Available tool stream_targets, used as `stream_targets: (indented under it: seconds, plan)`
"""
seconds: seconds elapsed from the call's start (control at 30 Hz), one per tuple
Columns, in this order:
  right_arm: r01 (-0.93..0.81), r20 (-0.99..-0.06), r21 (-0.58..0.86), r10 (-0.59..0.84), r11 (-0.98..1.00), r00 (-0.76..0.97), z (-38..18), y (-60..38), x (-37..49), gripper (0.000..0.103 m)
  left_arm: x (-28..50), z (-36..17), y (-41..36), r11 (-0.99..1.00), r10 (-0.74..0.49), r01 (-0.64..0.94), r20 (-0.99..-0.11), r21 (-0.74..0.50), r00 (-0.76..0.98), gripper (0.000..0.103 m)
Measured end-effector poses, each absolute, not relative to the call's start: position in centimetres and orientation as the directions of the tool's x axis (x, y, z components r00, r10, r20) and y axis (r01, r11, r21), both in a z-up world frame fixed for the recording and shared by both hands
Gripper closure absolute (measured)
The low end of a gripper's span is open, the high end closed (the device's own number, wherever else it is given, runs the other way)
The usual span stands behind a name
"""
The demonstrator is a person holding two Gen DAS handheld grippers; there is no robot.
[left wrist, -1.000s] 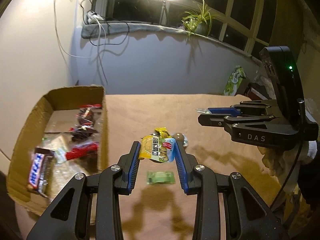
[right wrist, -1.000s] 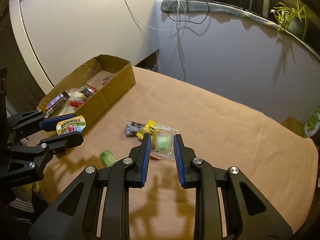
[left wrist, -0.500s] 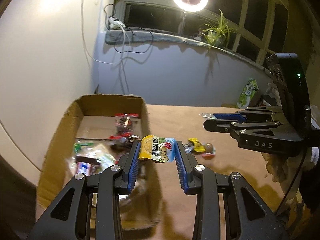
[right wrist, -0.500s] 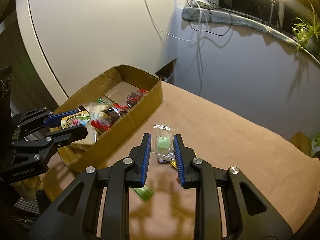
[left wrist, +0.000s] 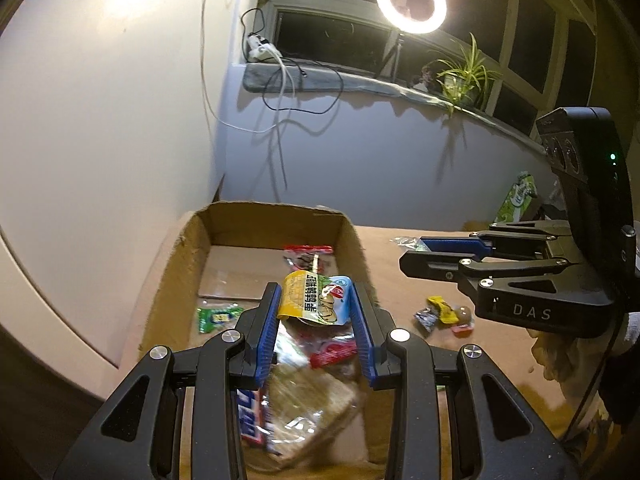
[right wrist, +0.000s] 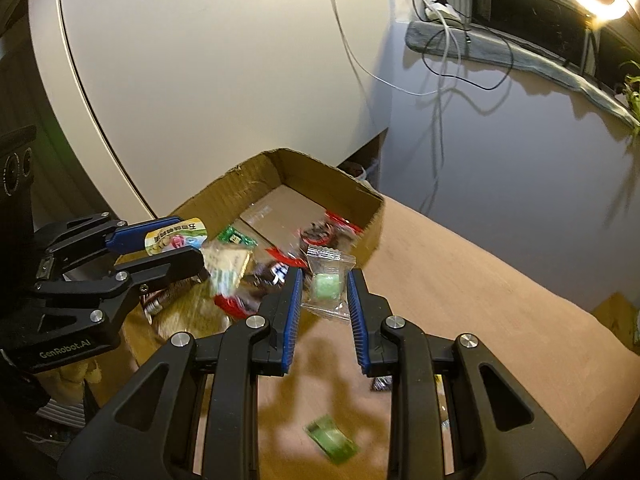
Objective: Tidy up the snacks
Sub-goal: 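Carry both packets into the box and open both grippers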
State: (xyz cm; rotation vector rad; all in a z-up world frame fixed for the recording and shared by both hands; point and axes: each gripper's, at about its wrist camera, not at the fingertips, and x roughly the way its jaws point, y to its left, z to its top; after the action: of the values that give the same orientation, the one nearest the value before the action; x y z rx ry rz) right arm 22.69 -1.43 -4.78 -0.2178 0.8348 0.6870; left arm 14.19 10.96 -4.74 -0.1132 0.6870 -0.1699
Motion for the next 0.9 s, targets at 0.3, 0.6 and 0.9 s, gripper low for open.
stream_targets:
  seconds: [0.3, 0.6, 0.9]
  plan:
    - [-0.658, -0.748, 0.097, 0.491, 0.747, 0.446, -5.6, 1.3, 24.5, 0.079, 15.4, -5.1, 13.0, 0.982, -0.176, 0.096, -0.625, -0.16, 0.761, 0.07]
    - [-0.677, -0.761, 0.1, 0.495, 0.729, 0.421, -6.6, 3.2, 25.7, 0.079, 16.3, -5.3, 14.2, 0.984, -0.162, 0.079, -0.627, -0.158, 0.762, 0.07]
    - [-0.678, -0.767, 0.1, 0.491, 0.728, 0.414, -6.9, 3.8, 26.3, 0.079, 16.6, -5.3, 14.6, 0.985, -0.155, 0.071, -0.627, -0.156, 0.764, 0.069]
